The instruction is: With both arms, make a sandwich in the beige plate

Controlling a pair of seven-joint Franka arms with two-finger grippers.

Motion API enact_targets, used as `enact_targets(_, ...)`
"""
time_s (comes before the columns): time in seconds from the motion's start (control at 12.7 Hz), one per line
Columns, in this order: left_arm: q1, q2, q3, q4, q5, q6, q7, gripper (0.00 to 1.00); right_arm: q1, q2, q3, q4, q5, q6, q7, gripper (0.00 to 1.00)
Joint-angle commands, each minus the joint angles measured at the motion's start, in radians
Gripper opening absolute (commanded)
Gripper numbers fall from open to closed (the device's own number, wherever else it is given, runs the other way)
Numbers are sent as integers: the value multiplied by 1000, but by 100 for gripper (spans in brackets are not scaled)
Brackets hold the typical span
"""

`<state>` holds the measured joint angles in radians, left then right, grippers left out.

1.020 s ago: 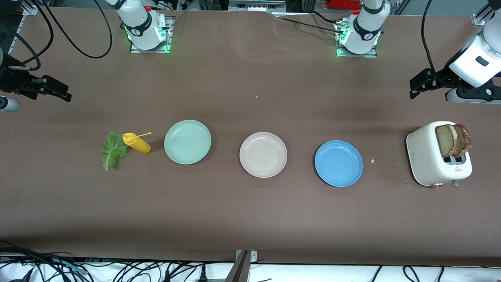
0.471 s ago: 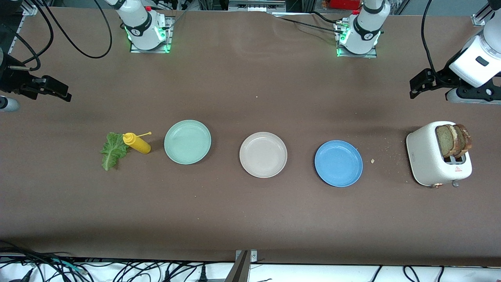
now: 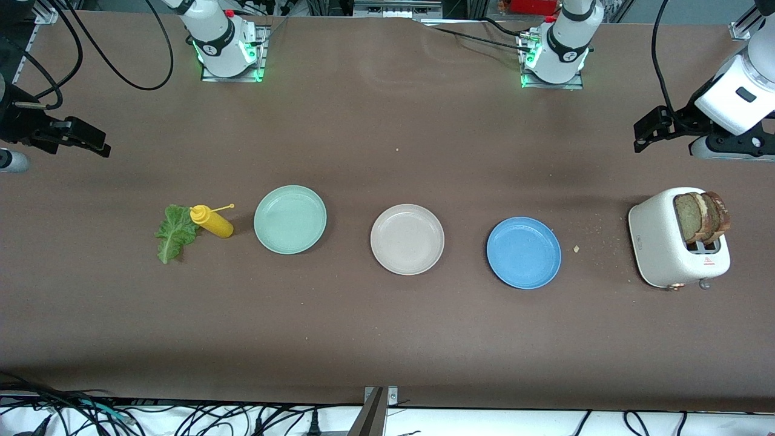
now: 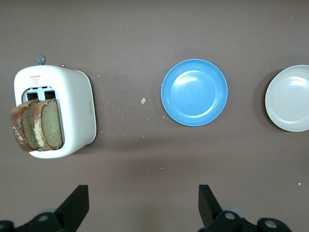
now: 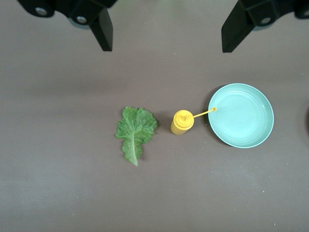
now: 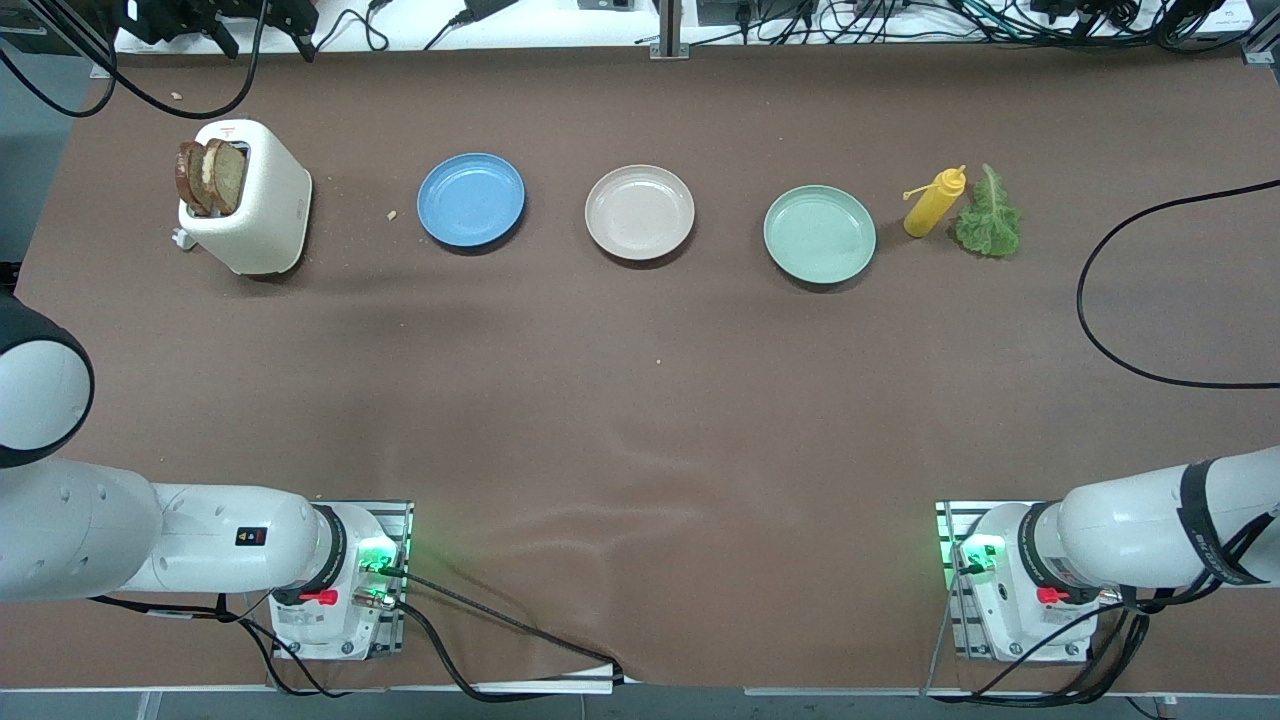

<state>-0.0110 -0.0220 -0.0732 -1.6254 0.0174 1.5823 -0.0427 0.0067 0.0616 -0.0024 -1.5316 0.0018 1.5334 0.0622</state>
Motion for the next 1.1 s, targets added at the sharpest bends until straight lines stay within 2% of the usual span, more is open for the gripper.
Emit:
enact_targets(0.0, -1, -7, 4, -5, 21, -7, 23, 100, 2, -17, -5, -12, 17, -4, -16, 100)
enact_targets(0.63, 12, -4, 4, -8, 21, -7, 23, 100, 2, -17, -5, -12, 17, -4, -15, 100)
enact_targets(0.78, 16, 74, 6, 7, 35, -1, 21, 100, 3, -17, -5, -12, 17, -4, -15, 100)
enact_targets(1.02, 97, 160, 16, 53, 38, 19, 24, 100, 2, -17, -5, -12, 17, -4, -15, 100)
